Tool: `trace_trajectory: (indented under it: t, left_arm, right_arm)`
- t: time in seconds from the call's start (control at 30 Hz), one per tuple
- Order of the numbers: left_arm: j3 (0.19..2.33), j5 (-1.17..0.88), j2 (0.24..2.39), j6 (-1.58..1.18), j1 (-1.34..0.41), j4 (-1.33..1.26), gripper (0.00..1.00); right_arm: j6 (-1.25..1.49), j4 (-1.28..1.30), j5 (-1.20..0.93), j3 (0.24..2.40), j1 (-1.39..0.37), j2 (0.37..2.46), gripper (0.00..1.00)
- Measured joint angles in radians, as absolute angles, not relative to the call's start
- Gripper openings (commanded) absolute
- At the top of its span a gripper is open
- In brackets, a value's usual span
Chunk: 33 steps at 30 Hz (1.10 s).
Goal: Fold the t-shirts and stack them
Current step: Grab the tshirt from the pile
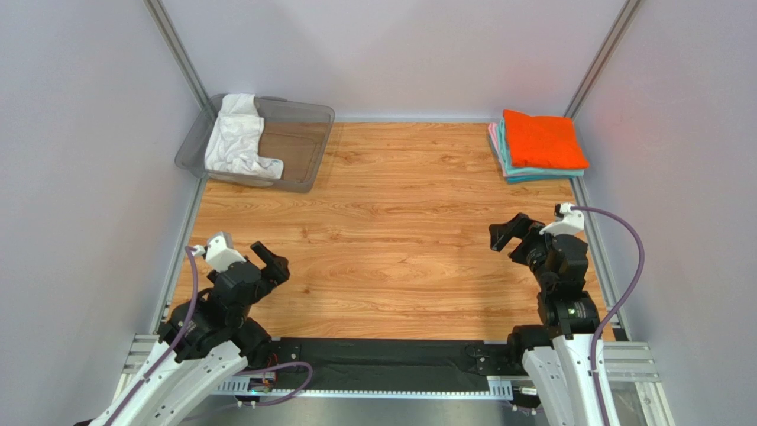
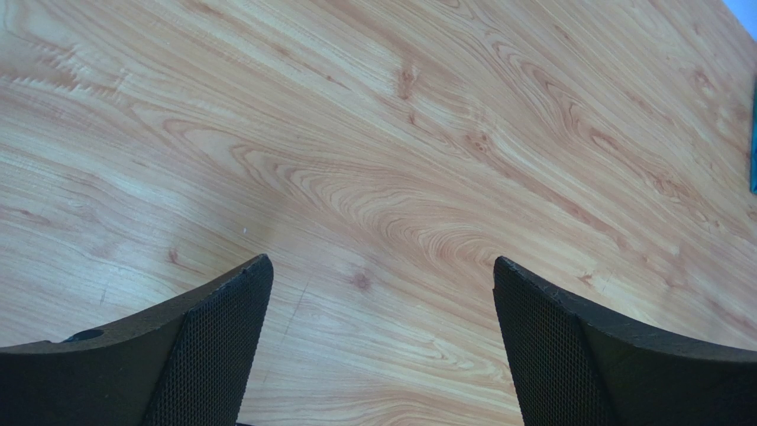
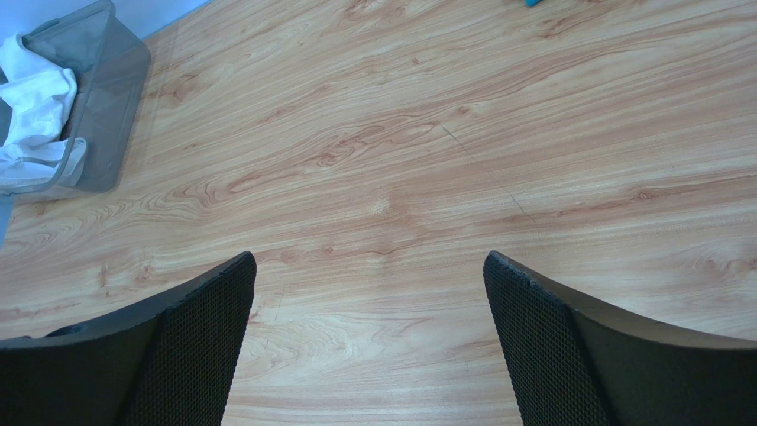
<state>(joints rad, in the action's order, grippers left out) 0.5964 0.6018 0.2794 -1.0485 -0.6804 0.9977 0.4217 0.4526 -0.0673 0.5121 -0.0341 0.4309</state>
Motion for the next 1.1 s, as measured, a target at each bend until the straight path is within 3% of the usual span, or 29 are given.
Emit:
trace_trajectory:
  t: [0.27,0.47,0.77,1.1]
  left_arm:
    - [0.587,0.630,0.320,-1.015,-0.680,0.926,1.00]
    - [0.661,0.667,0.572,-0.927,-0.655,0.818,1.00]
    - [1.018,0.509,1.051,-0.723,-0.353,0.649,1.00]
    - [1.583,0.363,1.694,-0.572,-0.076,0.625,1.00]
  right_arm:
    - [0.439,0.451,-0.070,0.511,-0.034,0.436,1.00]
    - [0.446,0.451,-0.075,0.510,-0.034,0.453,1.00]
    - [0.448,0.446,-0.100,0.508,-0.034,0.473,1.00]
    - [0.448,0.444,-0.091,0.504,-0.034,0.497,1.00]
